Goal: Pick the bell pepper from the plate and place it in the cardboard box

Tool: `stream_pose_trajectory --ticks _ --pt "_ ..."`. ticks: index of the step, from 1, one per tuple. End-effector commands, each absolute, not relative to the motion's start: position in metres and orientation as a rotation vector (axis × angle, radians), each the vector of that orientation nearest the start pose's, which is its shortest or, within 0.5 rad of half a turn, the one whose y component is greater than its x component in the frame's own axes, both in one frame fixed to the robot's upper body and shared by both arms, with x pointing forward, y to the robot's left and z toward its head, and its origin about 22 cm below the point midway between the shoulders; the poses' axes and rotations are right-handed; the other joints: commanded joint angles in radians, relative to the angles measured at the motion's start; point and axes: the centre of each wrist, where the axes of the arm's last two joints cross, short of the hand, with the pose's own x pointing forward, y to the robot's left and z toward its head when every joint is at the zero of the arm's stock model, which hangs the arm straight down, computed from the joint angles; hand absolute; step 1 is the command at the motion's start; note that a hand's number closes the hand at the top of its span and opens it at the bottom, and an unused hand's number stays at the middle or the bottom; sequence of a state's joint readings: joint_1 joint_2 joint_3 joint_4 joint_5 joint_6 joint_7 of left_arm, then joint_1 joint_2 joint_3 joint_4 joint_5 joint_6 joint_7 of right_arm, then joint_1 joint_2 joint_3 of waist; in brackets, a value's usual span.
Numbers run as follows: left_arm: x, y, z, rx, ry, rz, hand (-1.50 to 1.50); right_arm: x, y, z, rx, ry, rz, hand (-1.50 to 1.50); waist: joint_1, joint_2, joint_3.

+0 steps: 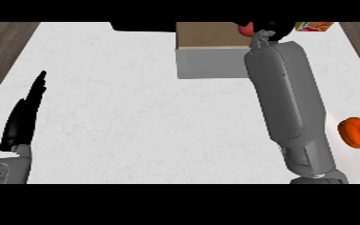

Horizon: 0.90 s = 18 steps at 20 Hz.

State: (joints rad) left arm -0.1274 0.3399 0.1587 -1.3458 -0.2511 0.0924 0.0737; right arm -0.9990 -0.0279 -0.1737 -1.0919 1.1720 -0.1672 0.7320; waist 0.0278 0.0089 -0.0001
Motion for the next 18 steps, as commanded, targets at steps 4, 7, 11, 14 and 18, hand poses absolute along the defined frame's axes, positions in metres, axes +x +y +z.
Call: stream_pose_trajectory --ticks 4,7,11,14,18 --pt "0.278 0.355 0.019 0.632 -1.409 -0.228 0.00 0.458 -0.150 0.170 -1.126 -1.327 0.272 1.50 0.015 0.010 0.000" --pt "0.275 0.356 0.025 0.623 -1.411 -0.260 0.00 0.466 -0.150 0.160 -1.162 -1.254 0.276 1.50 0.040 0.016 0.000" --pt "0.282 0.349 0.029 0.592 -1.415 -0.247 0.00 0.472 -0.154 0.159 -1.130 -1.177 0.190 1.50 0.039 0.018 0.000" --pt "0.279 0.334 0.018 0.595 -1.449 -0.246 0.00 0.467 -0.160 0.124 -1.055 -1.133 0.117 -1.50 0.053 0.026 0.001" --pt "0.285 0.337 0.023 0.601 -1.420 -0.277 0.00 0.472 -0.156 0.135 -1.028 -1.181 0.121 -1.50 0.059 0.031 0.001"
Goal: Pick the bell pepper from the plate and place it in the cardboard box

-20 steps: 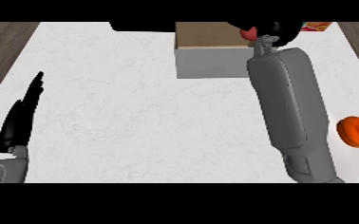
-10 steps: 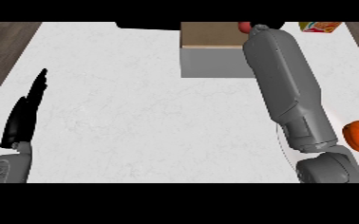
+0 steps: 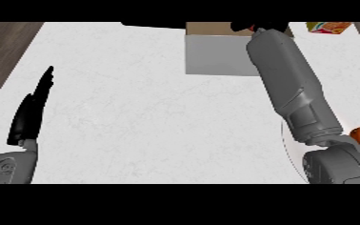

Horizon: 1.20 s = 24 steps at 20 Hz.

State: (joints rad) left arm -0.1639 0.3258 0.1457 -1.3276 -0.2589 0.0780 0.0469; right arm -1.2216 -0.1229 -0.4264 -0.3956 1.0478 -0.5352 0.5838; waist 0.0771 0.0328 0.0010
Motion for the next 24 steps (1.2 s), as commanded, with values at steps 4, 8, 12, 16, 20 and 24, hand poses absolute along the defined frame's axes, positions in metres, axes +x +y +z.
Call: stream_pose_trajectory --ticks 4,8,12,16,20,24 --pt "0.279 0.347 0.027 0.591 -1.434 -0.260 0.00 0.473 -0.171 0.135 -1.073 -1.309 0.082 -1.50 0.008 0.000 0.001" --pt "0.290 0.336 0.024 0.605 -1.411 -0.237 0.00 0.473 -0.161 0.143 -1.098 -1.443 -0.041 -1.50 -0.003 0.002 0.000" --pt "0.286 0.350 0.039 0.627 -1.419 -0.257 0.00 0.471 -0.172 0.138 -1.103 -1.514 -0.200 -1.50 -0.018 -0.011 0.001" --pt "0.274 0.338 0.027 0.625 -1.401 -0.231 0.00 0.472 -0.178 0.142 -1.059 -1.550 -0.270 -1.50 -0.036 -0.021 0.001" --pt "0.261 0.363 0.022 0.643 -1.357 -0.219 0.00 0.461 -0.208 0.130 -0.997 -1.602 -0.311 -1.50 -0.072 -0.035 0.000" --pt "0.253 0.371 0.018 0.654 -1.364 -0.194 0.00 0.445 -0.242 0.121 -1.016 -1.578 -0.347 -1.50 -0.092 -0.042 -0.001"
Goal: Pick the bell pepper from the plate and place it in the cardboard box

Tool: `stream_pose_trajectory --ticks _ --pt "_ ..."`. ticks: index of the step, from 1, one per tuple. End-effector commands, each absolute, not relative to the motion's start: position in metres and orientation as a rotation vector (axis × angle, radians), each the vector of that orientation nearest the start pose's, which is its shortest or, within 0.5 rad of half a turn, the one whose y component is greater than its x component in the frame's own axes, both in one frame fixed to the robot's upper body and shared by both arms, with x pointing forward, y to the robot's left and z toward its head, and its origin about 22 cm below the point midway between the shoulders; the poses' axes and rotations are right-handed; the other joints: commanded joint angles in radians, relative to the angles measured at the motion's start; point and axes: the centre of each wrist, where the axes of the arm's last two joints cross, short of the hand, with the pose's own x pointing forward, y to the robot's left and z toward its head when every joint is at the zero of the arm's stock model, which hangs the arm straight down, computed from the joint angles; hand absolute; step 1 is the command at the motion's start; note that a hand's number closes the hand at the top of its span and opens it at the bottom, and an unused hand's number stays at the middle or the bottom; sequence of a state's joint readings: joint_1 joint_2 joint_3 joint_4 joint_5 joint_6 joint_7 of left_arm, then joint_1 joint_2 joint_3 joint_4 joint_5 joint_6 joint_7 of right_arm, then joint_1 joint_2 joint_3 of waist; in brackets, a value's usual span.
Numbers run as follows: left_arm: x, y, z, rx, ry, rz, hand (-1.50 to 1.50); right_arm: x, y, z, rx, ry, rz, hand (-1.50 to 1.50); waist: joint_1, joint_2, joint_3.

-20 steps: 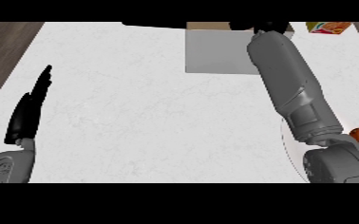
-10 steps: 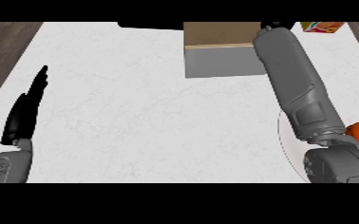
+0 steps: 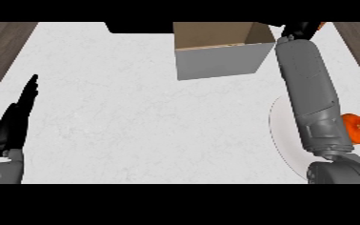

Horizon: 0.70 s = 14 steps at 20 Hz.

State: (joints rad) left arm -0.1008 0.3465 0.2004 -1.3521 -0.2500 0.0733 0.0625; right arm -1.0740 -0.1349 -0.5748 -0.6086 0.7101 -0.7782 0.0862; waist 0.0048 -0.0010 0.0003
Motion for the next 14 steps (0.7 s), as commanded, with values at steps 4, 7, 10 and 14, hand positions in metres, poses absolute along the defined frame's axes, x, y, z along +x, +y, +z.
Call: stream_pose_trajectory --ticks 4,7,10,14 --pt "0.242 0.360 0.009 0.668 -1.334 -0.181 0.00 0.417 -0.268 0.115 -1.030 -1.545 -0.359 -1.50 -0.040 -0.017 -0.001" --pt "0.248 0.369 0.012 0.671 -1.324 -0.181 0.00 0.386 -0.269 0.095 -1.039 -1.531 -0.313 -1.50 -0.054 -0.019 -0.002" --pt "0.242 0.372 0.004 0.689 -1.328 -0.181 0.00 0.352 -0.312 0.100 -1.049 -1.502 -0.258 -1.50 -0.059 -0.020 -0.002" --pt "0.242 0.360 0.001 0.673 -1.338 -0.181 0.00 0.301 -0.325 0.105 -1.008 -1.499 -0.186 -1.50 -0.046 -0.013 -0.001"
